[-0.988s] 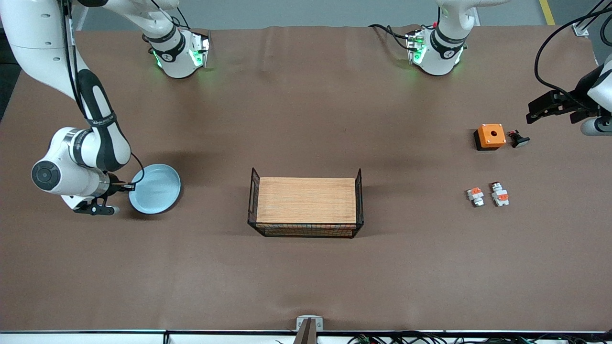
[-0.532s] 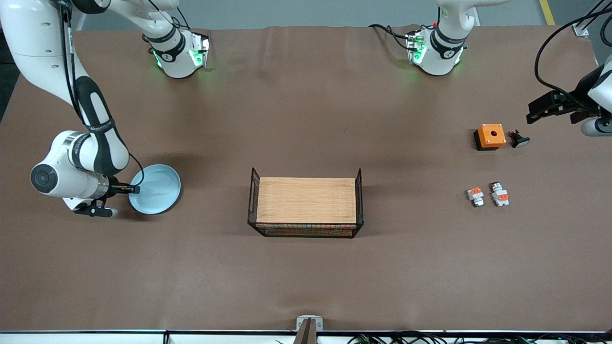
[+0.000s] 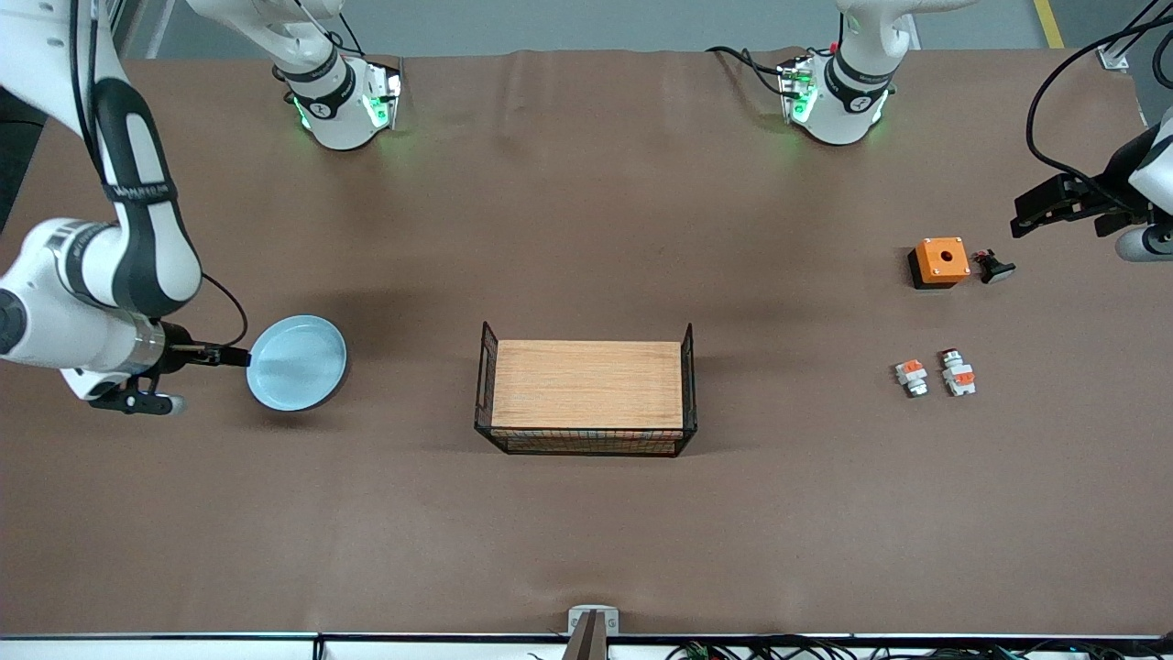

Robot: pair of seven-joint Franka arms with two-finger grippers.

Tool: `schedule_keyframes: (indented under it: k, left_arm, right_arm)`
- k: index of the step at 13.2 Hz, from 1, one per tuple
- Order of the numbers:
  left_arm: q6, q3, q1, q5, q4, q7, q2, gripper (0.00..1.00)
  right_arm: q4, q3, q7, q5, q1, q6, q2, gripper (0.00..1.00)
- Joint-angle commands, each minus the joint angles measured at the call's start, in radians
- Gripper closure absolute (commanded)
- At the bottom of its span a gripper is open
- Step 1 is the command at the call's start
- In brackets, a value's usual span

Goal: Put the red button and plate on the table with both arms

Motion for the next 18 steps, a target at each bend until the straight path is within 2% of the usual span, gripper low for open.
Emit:
schedule_keyframes:
  k: [1,4,7,9,12,15,18]
  left_arm:
    - [-0.008,-0.002,0.002,0.014,-0.003,-0.002,-0.01,0.0]
    - [-0.008,-0.002,0.002,0.014,-0.003,0.0,-0.01,0.0]
    - [-0.008,-0.002,0.003,0.015,-0.003,0.0,-0.008,0.0]
    - [-0.005,-0.002,0.003,0.015,-0.003,-0.002,-0.005,0.0]
    - [-0.004,-0.002,0.003,0.015,-0.003,0.0,-0.003,0.0]
    - [-0.004,-0.002,0.003,0.015,-0.003,-0.002,-0.003,0.0]
    - [-0.002,-0.002,0.003,0.015,-0.001,-0.002,-0.002,0.0]
  right_arm:
    - [-0.008,0.001,0.114,0.006,0.069,-0.096,-0.127,0.0]
    - [0.083,0.002,0.154,0.006,0.106,-0.272,-0.209,0.0]
    - [0.271,0.001,0.156,-0.001,0.108,-0.499,-0.217,0.0]
    - [0.354,-0.001,0.156,-0.006,0.106,-0.591,-0.224,0.0]
    - [0.38,0.001,0.147,-0.035,0.108,-0.601,-0.292,0.0]
    - [0.462,-0.012,0.144,-0.052,0.091,-0.671,-0.289,0.0]
    - [0.477,0.002,0.142,-0.044,0.074,-0.671,-0.29,0.0]
